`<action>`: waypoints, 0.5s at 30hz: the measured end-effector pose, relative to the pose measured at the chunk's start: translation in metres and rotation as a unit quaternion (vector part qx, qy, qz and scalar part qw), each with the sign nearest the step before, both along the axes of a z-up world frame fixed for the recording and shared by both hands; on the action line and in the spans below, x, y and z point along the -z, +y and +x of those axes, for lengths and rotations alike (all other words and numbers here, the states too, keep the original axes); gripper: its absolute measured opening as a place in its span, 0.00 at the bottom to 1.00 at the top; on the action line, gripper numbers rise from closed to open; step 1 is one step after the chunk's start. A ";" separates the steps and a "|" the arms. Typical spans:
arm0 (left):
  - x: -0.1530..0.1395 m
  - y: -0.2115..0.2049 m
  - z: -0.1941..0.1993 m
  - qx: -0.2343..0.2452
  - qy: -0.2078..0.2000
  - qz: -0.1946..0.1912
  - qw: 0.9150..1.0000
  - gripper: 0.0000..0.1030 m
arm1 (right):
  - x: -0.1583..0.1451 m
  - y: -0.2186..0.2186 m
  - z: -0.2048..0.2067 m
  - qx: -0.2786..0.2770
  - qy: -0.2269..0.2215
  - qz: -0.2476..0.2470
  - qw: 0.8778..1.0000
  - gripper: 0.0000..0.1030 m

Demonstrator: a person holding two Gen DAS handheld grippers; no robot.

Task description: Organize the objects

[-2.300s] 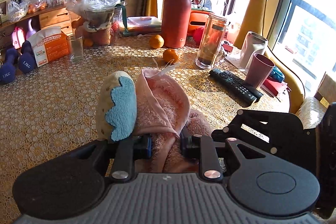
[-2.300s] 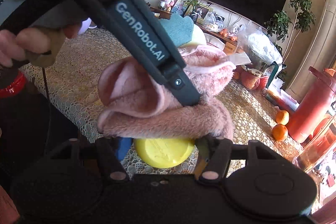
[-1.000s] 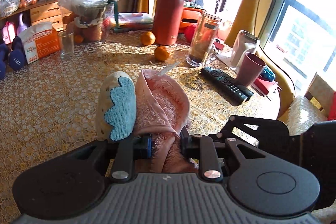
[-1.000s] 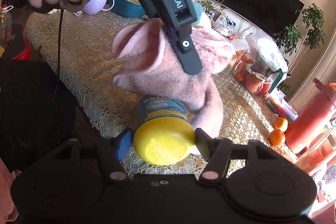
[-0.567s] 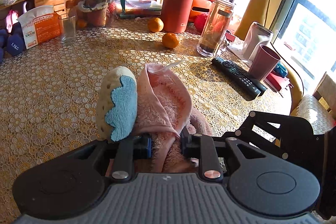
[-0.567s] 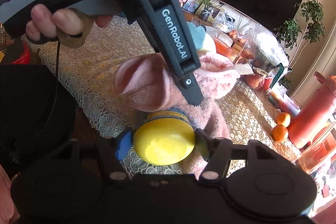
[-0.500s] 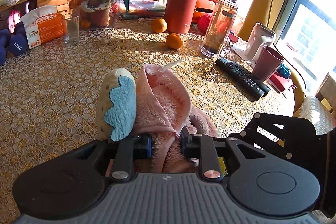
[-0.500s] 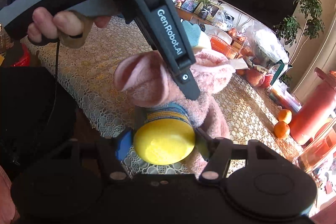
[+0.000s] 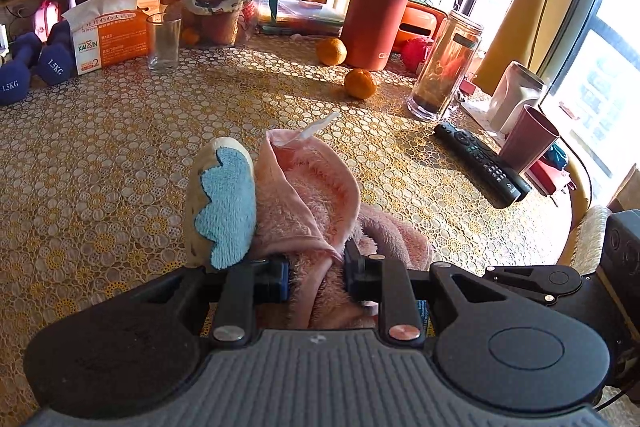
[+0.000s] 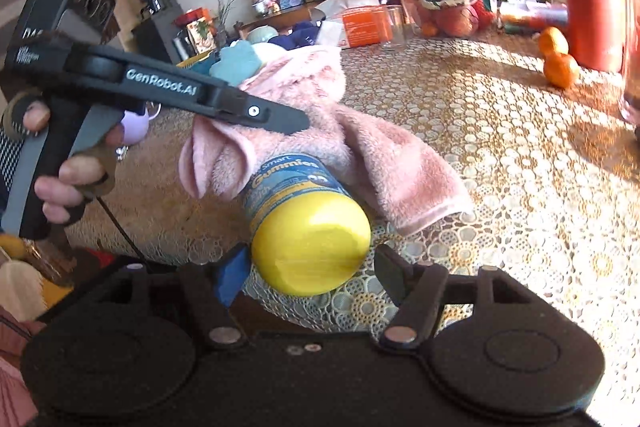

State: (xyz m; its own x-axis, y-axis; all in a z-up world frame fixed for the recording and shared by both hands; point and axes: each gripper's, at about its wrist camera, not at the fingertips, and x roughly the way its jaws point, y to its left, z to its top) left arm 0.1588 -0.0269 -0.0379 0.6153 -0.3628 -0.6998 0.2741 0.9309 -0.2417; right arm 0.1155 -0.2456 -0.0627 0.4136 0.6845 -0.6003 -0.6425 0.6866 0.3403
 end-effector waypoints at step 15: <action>0.002 0.028 -0.002 -0.031 0.001 -0.005 1.000 0.23 | -0.013 0.011 0.000 0.021 -0.030 0.019 0.999 0.64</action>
State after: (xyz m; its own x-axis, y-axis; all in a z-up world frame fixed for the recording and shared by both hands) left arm 0.1571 0.0011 -0.0398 0.6352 -0.3306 -0.6980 0.2150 0.9437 -0.2514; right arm 0.1153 -0.2345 -0.0498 0.4769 0.6879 -0.5471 -0.6336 0.7005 0.3285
